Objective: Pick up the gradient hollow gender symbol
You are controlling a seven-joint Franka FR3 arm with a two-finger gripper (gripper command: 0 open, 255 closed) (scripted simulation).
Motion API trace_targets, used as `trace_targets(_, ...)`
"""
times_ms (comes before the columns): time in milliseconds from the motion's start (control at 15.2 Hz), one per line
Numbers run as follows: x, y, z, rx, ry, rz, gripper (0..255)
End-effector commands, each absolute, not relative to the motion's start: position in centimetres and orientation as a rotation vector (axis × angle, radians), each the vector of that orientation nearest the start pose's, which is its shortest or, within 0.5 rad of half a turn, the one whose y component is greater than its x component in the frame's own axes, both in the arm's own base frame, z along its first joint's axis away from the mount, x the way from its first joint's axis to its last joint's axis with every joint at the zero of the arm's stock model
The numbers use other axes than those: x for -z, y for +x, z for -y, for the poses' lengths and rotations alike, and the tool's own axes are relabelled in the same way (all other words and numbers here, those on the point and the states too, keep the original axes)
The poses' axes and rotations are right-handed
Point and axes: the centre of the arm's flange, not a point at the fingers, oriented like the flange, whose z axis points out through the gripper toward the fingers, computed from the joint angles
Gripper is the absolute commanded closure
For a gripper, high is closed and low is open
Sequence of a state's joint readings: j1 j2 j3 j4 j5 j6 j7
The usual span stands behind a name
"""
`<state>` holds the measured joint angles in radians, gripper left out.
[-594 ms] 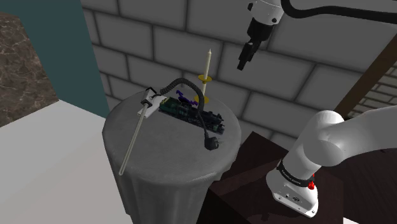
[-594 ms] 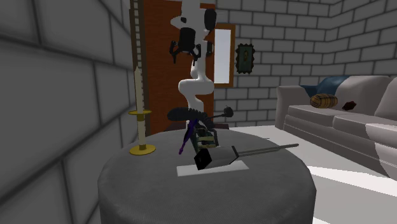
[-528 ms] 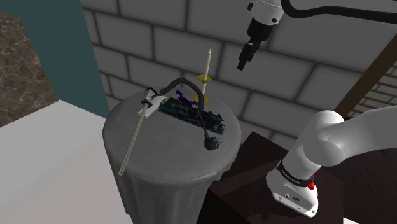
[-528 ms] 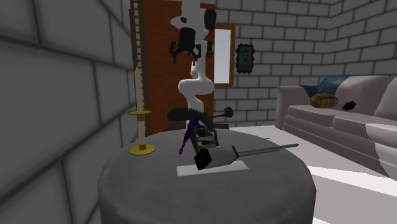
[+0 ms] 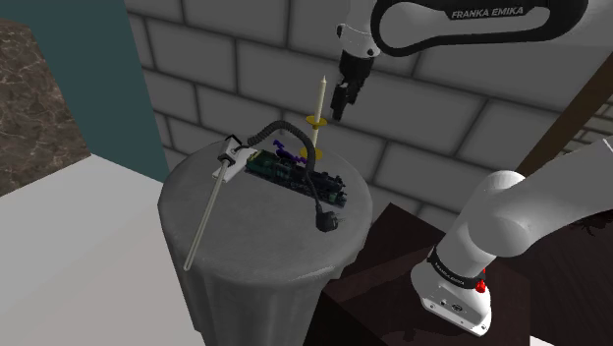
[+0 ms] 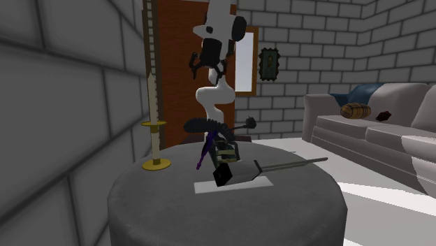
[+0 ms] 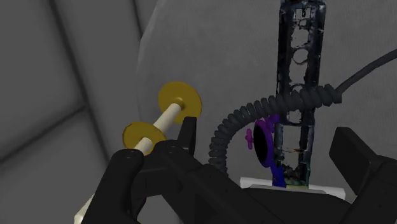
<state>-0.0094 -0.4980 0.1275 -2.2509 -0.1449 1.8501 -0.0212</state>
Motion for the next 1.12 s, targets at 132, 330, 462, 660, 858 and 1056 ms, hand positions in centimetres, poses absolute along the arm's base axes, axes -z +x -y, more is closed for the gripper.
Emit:
trace_targets(132,-53.3,45.5,-7.1,0.124,-3.369,0.307,0)
trace_targets(330,-50.8,48.6,-8.8,0.088,-3.403,0.337,0)
trace_targets(462,-49.0,50.7,-9.9,0.064,-3.425,0.357,0)
trace_targets(660,-46.3,53.8,-11.5,0.028,-3.457,0.388,0)
trace_targets(858,-43.4,56.8,-13.0,-0.01,-3.489,0.419,0)
trace_targets(1056,-41.8,57.4,-13.3,-0.018,-3.496,0.426,0)
